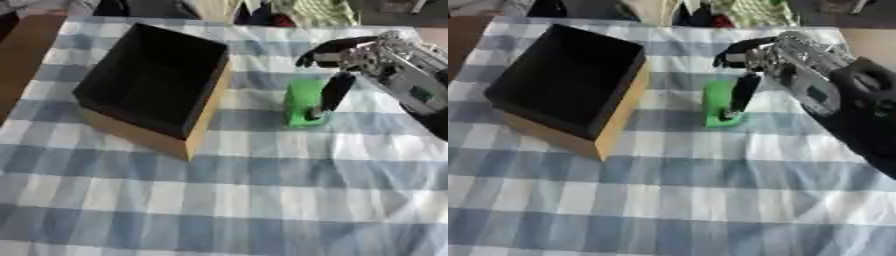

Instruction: Pick up objects on the table and place them in the box.

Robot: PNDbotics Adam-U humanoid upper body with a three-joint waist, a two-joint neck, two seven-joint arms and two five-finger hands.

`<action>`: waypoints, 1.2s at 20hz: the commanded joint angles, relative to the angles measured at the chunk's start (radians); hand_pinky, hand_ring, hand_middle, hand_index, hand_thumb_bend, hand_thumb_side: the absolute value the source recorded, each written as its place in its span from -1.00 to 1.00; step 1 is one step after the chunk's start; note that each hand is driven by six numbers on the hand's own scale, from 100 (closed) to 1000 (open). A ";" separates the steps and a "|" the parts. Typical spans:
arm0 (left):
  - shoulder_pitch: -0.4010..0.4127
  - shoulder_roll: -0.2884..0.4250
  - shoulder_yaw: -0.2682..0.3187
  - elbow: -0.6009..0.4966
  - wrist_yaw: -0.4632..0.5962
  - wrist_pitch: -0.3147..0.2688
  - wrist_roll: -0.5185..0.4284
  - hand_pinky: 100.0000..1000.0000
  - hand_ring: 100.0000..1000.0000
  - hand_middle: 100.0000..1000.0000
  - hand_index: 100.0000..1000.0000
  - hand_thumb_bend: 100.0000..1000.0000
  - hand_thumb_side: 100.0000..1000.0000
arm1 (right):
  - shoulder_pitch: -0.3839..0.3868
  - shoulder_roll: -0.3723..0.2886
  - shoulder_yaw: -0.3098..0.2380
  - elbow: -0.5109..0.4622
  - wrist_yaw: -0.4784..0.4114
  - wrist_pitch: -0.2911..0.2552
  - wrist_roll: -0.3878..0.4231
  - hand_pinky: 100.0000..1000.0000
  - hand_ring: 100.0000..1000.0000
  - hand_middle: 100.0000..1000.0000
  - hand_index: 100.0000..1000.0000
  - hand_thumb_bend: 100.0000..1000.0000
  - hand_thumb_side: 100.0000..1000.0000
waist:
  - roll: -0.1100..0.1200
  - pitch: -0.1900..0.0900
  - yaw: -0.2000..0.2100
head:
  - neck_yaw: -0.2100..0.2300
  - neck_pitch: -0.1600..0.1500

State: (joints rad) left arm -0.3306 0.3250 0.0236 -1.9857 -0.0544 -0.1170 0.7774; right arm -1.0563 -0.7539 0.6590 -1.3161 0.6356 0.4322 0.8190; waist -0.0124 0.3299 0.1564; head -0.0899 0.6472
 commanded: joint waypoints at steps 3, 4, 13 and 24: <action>-0.007 0.009 0.005 -0.014 0.001 -0.005 -0.003 0.13 0.39 0.07 0.38 -0.54 -0.36 | -0.023 0.000 -0.011 0.040 -0.021 0.054 0.088 1.00 1.00 0.79 0.91 -0.02 -0.69 | 0.002 -0.014 0.003 | -0.002 -0.009; -0.007 0.009 0.005 -0.014 0.002 -0.005 -0.002 0.13 0.39 0.07 0.38 -0.54 -0.36 | -0.023 0.004 -0.010 0.046 -0.025 0.052 0.088 1.00 1.00 0.78 0.90 -0.04 -0.69 | 0.002 -0.013 0.003 | -0.003 -0.009; -0.007 0.007 0.005 -0.014 0.004 -0.004 0.000 0.14 0.39 0.07 0.38 -0.54 -0.35 | -0.043 0.035 -0.040 0.053 0.081 0.120 0.088 0.84 0.86 0.19 0.30 -0.65 -1.00 | 0.004 -0.015 0.005 | -0.002 -0.010; -0.007 0.008 0.006 -0.014 0.004 -0.003 -0.002 0.14 0.39 0.07 0.38 -0.54 -0.35 | -0.045 -0.001 -0.061 -0.051 0.072 0.165 0.088 0.82 0.81 0.10 0.23 -0.92 -1.00 | 0.003 -0.019 -0.005 | 0.002 -0.009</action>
State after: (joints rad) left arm -0.3301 0.3240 0.0235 -1.9857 -0.0523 -0.1184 0.7784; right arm -1.0775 -0.7210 0.6174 -1.3423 0.7132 0.4673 0.7839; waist -0.0124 0.3332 0.1515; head -0.0891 0.6472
